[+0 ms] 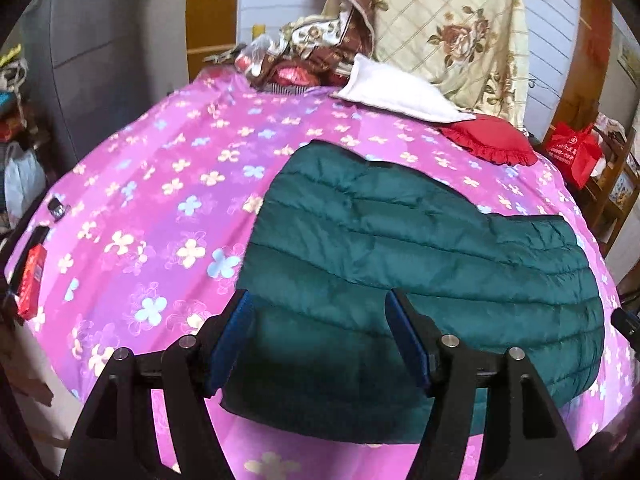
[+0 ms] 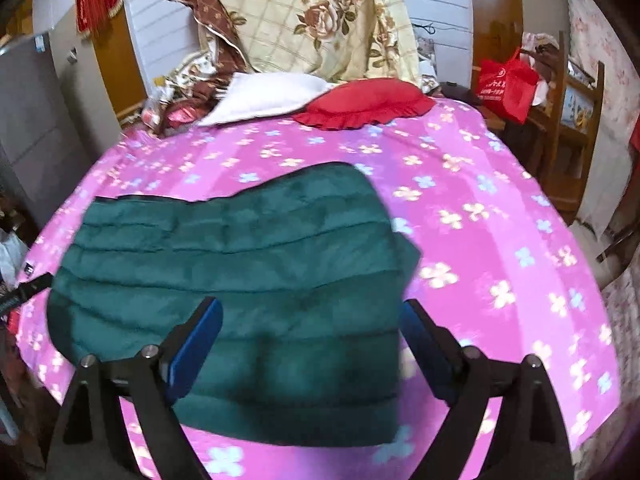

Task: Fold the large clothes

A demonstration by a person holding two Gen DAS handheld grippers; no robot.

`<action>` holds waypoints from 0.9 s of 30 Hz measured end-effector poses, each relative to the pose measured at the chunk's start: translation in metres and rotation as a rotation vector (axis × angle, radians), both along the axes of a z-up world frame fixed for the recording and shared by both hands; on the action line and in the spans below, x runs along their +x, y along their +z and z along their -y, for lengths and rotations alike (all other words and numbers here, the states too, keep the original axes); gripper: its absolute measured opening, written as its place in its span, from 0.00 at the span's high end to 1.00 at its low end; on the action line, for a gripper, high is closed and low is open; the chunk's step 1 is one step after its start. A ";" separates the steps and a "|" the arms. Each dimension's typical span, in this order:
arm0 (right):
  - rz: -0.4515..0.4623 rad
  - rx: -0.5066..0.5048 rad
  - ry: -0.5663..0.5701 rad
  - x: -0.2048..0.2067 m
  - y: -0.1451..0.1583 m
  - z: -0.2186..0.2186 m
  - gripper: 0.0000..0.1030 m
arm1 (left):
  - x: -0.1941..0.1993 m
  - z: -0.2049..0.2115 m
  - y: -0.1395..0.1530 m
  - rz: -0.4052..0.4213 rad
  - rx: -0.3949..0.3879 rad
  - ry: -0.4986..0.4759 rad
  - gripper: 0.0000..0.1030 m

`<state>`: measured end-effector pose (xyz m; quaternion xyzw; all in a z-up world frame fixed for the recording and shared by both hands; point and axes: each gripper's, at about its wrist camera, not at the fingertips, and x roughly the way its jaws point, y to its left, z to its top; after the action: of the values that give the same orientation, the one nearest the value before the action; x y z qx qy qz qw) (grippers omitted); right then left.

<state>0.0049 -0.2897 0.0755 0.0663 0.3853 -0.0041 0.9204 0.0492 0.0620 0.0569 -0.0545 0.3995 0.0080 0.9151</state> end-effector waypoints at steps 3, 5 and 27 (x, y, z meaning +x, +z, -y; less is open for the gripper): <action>0.010 0.005 0.003 -0.003 -0.005 -0.017 0.10 | -0.007 0.017 0.003 0.018 0.022 -0.019 0.51; 0.017 0.018 0.010 -0.005 -0.008 -0.029 0.10 | -0.012 0.027 0.004 0.034 0.023 -0.029 0.51; 0.020 -0.019 0.051 -0.010 -0.020 -0.079 0.10 | -0.033 0.069 -0.003 0.087 0.136 -0.032 0.51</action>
<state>-0.0052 -0.2110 0.0550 0.0477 0.3776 0.0163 0.9246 0.0163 -0.0073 0.0535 0.0137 0.3587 0.0181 0.9332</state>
